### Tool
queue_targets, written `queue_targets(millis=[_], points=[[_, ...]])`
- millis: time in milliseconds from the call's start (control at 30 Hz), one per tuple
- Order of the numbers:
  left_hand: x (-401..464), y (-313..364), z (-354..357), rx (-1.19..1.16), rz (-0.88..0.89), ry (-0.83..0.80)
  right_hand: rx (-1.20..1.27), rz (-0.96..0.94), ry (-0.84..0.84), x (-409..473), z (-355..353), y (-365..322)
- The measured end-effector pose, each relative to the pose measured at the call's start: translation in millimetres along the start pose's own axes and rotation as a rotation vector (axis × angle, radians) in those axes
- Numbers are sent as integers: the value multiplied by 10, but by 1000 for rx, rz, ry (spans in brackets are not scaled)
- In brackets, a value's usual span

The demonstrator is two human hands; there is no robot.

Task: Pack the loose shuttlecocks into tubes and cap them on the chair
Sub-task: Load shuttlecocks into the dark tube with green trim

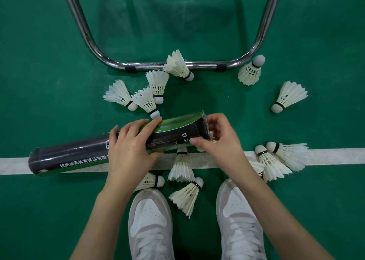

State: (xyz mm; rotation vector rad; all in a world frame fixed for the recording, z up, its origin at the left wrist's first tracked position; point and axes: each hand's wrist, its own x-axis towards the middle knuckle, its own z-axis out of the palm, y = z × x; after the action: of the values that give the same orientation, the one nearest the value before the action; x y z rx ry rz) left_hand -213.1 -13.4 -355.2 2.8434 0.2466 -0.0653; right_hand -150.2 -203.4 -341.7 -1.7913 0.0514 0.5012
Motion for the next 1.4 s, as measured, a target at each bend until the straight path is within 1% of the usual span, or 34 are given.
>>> queue_targets(millis=[67, 233, 300, 533, 700, 767, 867, 1033, 1100, 1233, 1400], points=[[2, 3, -3, 2, 2, 0, 26, 9, -15, 13, -17, -8], [1, 26, 3, 0, 22, 7, 110, 73, -259, 75, -112, -31], [7, 31, 0, 0, 20, -1, 104, 68, -283, 96, -124, -34], [18, 55, -7, -6, 15, -7, 112, 34, -281, 80, -150, -28], [-2, 82, 8, -6, 31, 5, 76, 78, -447, 108, -228, -77], [3, 78, 15, -7, 29, 6, 44, 73, -476, 121, -238, -88], [10, 73, 11, -16, 25, 2, 5, 62, -450, 132, -247, -79], [16, 30, 17, 4, 18, -13, -105, 13, -335, 156, -391, -34], [16, -8, 9, 7, -2, -12, -192, -16, -296, 181, -484, 26], [9, -65, -15, 9, -27, -16, -338, -56, -291, 239, -574, 173], [-14, -82, 1, 16, -15, -19, -521, -121, -207, 319, -558, 282]])
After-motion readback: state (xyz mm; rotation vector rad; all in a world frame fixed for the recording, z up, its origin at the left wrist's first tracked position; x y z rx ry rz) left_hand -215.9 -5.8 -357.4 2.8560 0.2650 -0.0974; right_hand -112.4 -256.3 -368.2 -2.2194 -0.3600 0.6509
